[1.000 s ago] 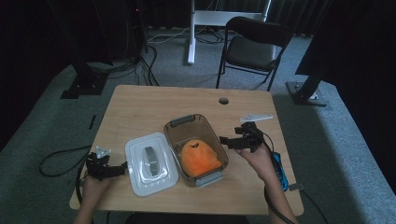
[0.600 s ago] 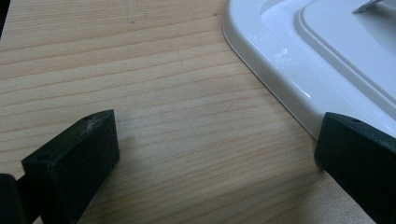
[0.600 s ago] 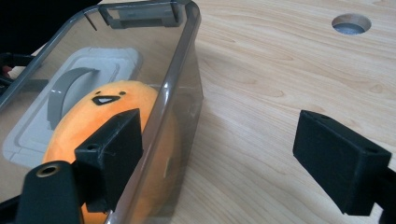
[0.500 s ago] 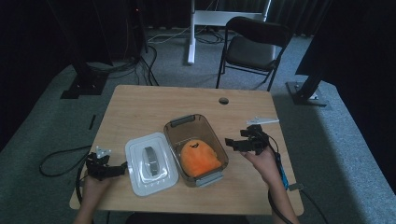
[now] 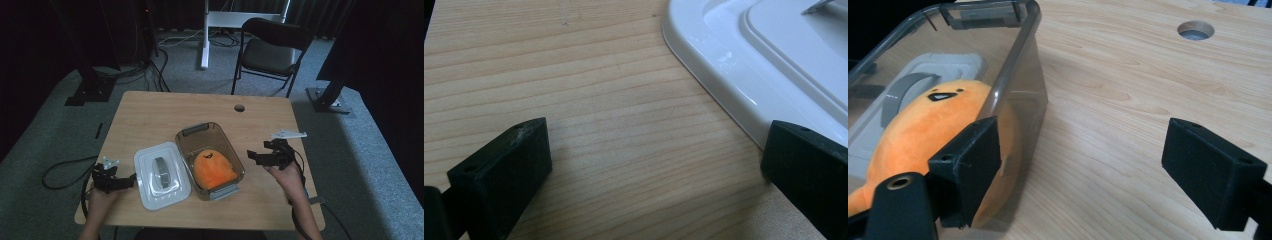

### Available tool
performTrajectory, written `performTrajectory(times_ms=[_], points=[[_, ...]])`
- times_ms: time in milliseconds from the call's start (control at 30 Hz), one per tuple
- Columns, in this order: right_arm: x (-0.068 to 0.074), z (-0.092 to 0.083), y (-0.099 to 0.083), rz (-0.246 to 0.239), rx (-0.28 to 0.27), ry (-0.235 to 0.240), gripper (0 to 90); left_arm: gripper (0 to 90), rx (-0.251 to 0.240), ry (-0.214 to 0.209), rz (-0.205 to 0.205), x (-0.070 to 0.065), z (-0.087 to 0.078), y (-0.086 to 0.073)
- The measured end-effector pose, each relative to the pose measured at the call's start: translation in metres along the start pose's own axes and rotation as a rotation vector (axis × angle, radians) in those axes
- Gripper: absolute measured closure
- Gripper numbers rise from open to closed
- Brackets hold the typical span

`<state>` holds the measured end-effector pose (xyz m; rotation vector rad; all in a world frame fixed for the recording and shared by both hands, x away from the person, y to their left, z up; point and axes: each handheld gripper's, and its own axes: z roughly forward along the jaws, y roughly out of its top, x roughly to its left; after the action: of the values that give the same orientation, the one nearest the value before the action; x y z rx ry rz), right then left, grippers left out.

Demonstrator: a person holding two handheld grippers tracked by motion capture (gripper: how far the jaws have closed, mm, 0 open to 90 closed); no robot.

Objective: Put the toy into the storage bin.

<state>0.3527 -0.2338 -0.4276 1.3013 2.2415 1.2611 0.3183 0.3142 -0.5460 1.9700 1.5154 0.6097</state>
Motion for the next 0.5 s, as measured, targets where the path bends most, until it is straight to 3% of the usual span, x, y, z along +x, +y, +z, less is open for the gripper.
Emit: performTrajectory(times_ms=[500], points=[[-0.018,-0.009,-0.023,0.038,0.0,-0.052,15.1,0.2,0.002,0.0,0.0,0.0,0.0,0.0]])
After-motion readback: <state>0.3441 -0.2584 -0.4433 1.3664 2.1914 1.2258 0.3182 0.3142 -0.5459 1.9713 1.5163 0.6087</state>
